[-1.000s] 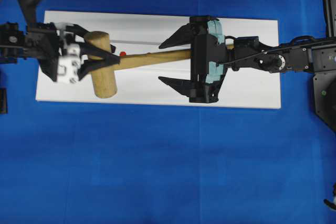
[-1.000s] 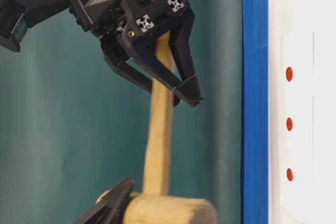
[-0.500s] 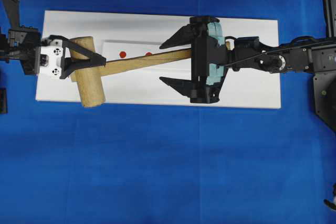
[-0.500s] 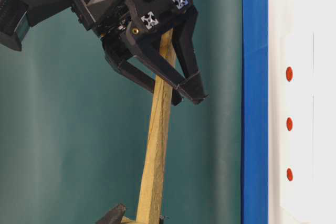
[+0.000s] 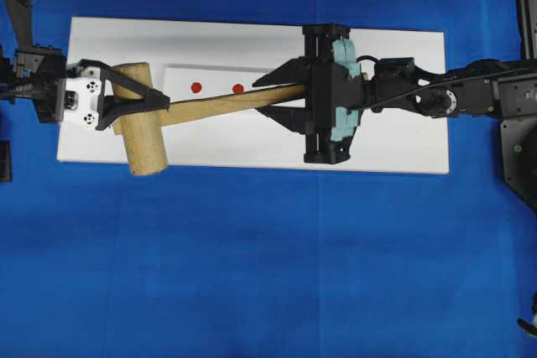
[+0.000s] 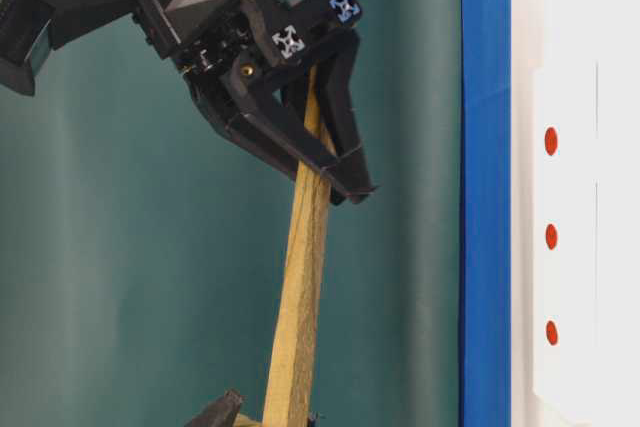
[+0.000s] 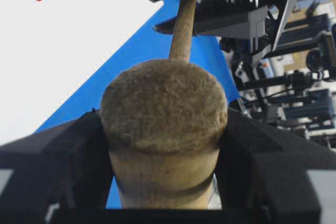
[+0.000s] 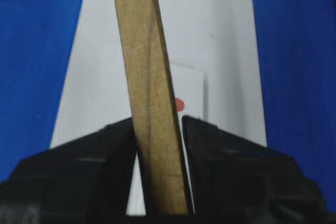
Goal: Hit the mark with a hammer.
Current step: 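Open the left gripper and withdraw it to the left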
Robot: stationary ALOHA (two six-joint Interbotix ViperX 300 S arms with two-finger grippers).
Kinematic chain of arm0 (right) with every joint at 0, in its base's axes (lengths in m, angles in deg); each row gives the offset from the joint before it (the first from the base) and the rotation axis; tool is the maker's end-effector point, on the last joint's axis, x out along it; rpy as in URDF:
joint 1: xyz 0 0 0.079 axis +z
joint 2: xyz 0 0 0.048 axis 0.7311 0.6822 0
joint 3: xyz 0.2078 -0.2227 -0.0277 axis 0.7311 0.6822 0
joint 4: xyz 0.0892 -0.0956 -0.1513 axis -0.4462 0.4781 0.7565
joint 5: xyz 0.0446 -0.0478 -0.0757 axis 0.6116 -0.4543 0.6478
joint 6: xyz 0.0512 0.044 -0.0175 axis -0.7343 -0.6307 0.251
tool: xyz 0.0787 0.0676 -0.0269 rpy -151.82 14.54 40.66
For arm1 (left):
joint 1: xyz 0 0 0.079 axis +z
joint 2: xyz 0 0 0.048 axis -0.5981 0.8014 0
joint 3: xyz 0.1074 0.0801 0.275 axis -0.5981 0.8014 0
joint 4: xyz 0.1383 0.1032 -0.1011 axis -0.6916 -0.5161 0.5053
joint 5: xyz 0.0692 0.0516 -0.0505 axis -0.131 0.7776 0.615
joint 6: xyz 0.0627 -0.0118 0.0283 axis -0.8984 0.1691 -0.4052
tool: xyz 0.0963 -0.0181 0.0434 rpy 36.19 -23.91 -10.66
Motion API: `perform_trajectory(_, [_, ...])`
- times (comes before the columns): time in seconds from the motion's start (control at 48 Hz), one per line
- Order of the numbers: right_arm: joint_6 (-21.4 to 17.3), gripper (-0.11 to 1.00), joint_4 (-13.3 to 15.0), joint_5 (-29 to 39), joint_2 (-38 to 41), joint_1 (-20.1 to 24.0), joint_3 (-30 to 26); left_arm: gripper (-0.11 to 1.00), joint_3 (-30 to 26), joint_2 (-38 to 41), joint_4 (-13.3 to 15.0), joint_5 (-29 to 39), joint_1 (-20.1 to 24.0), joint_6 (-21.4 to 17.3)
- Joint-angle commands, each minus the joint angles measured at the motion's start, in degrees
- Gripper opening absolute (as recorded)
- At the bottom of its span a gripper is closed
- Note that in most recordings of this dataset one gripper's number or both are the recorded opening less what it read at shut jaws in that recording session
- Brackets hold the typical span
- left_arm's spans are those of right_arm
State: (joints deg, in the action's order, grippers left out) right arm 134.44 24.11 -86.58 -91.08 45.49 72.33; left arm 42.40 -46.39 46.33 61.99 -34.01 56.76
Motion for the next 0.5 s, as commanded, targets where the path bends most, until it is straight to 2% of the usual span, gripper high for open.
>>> perform_trajectory(0.0, [0.0,0.11,0.4,-0.3,-0.8,0.1,-1.1,0.45,-1.3,-0.2,-0.1,-0.4,-0.4,0.1])
perform_trajectory(0.479, [0.0,0.09,0.5,0.3,-0.8,0.1,-1.0,0.45,-1.2,-0.2,0.0,-0.4,-0.7,-1.1])
